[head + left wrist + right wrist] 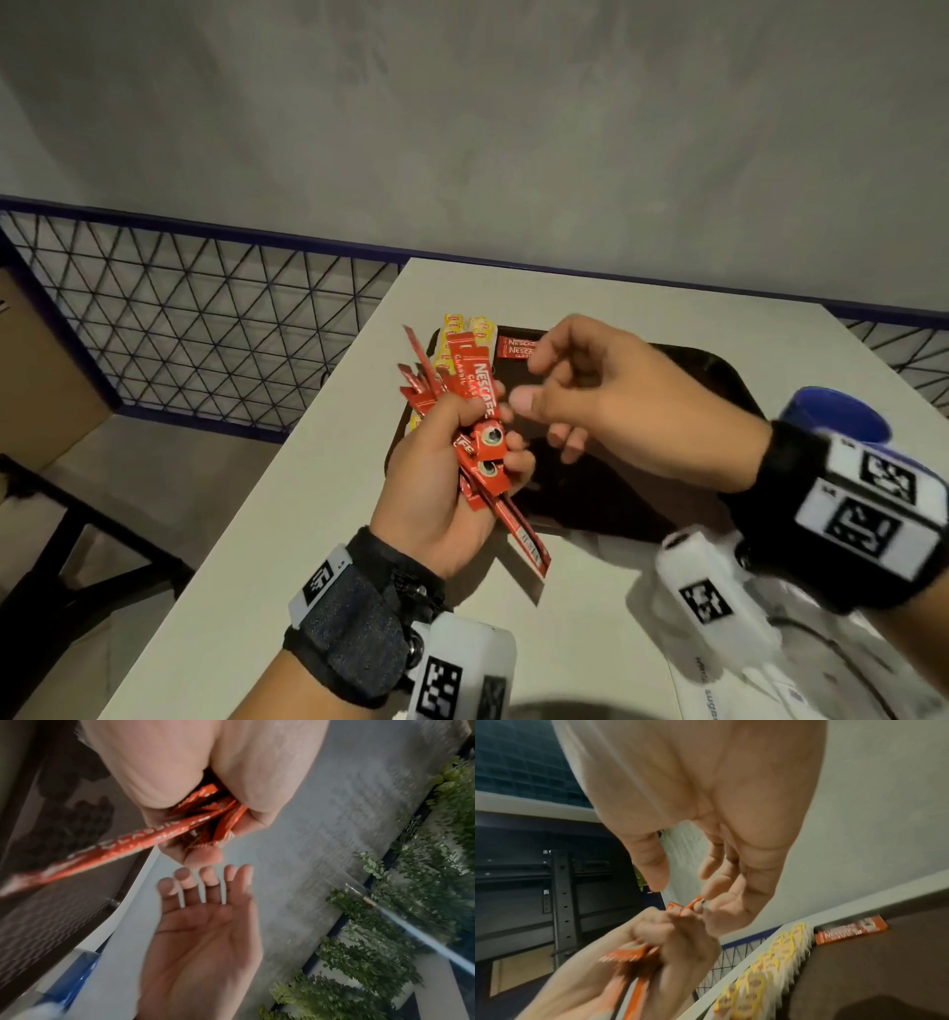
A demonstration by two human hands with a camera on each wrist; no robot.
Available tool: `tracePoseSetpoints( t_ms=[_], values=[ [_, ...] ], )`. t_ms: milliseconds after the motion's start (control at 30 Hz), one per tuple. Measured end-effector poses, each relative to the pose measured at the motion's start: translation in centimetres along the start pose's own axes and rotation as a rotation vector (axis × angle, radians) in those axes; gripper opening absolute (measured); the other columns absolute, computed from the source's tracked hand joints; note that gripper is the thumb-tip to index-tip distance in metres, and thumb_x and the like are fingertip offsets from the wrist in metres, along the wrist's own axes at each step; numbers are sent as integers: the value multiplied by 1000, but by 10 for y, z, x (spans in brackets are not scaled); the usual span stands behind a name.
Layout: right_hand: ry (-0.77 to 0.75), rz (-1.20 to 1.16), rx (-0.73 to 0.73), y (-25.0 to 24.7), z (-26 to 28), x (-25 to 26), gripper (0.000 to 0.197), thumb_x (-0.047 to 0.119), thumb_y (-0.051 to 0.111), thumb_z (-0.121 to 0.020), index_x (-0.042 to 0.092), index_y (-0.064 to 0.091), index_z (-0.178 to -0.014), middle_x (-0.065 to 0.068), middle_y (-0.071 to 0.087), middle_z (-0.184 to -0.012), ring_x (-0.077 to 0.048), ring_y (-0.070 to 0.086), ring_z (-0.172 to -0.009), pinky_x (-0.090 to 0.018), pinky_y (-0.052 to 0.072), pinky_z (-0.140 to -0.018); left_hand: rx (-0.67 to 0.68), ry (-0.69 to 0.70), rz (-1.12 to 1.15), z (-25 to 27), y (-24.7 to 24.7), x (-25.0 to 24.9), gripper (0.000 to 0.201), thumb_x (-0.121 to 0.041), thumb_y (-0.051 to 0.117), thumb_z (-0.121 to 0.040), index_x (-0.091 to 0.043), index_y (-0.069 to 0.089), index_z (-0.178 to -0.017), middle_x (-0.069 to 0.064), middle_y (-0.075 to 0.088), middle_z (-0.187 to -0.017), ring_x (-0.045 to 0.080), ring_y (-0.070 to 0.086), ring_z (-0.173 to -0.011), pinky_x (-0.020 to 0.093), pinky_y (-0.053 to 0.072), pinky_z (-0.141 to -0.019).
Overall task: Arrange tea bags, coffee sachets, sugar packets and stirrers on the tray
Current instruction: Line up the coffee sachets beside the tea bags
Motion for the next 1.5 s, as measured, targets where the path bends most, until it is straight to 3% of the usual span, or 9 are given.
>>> tracePoseSetpoints(
  t_ms=[133, 333, 433, 567, 733, 933, 1133, 1367, 1500],
  values=[
    [27, 114, 143, 20, 33, -24, 52, 36, 100, -54, 26, 60, -85, 6, 66, -78, -11, 60, -67, -44, 59, -69, -30, 45, 22, -5, -7, -4, 32, -13, 64, -88, 3, 62, -115, 15, 61, -91, 20, 62, -75, 31, 54, -70],
    [-8, 100, 43, 21, 46, -32, 30, 0, 85, -74, 24, 71, -83, 1, 68, -74, -12, 55, -63, -32, 54, -66, -31, 160, 50, -1, 2, -9, 20, -4, 52, -99, -5, 72, -103, 11, 67, -86, 23, 72, -78, 40, 63, -73],
    [23, 161, 85, 13, 50, -26, 25, -1, 77, -73, 21, 76, -83, 2, 67, -71, -12, 55, -62, -36, 54, -65, -39, 189, 124, -3, -1, -17, 21, -2, 51, -96, -9, 61, -114, 6, 57, -82, 17, 59, -67, 37, 58, -69],
    [69, 38, 12, -12, 50, -22, 17, -7, 70, -83, 8, 76, -88, -22, 67, -76, -24, 59, -64, -33, 51, -58, -74, 205, 33, -5, -5, -19, 10, -3, 51, -96, -12, 55, -99, 3, 47, -75, 13, 43, -59, 27, 43, -56],
    [81, -270, -154, -25, 45, -20, 33, -10, 69, -88, 6, 67, -117, -30, 71, -90, -32, 67, -68, -29, 60, -59, 8, 153, -143, -2, 1, -5, 21, -19, 69, -90, -11, 57, -105, 4, 51, -78, 11, 44, -55, 24, 42, -52],
    [32, -479, -178, -5, 31, -26, 52, -20, 69, -84, 14, 67, -123, -30, 67, -100, -45, 75, -85, -46, 66, -71, 112, -2, -285, 2, 2, 13, 29, -13, 75, -90, -9, 55, -111, 7, 57, -82, 10, 48, -58, 24, 45, -55],
    [79, -424, -222, -6, 23, -29, 14, -7, 66, -93, 1, 69, -104, -23, 76, -88, -38, 73, -76, -44, 64, -69, 103, 5, -364, 5, 2, 14, 19, 2, 66, -91, -13, 54, -94, 7, 64, -72, 11, 50, -55, 23, 45, -54],
    [67, -463, -292, -13, 20, -35, 18, 12, 72, -93, 5, 73, -110, -17, 74, -95, -27, 66, -73, -34, 59, -64, -28, 206, -308, -3, -4, 3, 22, 7, 63, -94, -14, 57, -91, 1, 54, -72, 11, 46, -54, 24, 42, -51],
    [6, -385, -312, -28, 18, -36, 16, 6, 75, -89, 5, 77, -104, -18, 74, -91, -22, 68, -73, -27, 61, -64, -77, 277, -297, -3, -5, -4, 20, 7, 65, -93, -12, 66, -93, 2, 58, -75, 10, 47, -56, 24, 42, -51]
  ],
)
Point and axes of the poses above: each hand's wrist, its own z-axis away from the middle knuckle, its own y-axis out of the palm, x = y × z, the point moved 3 cm from there along -z, towards the middle knuckle
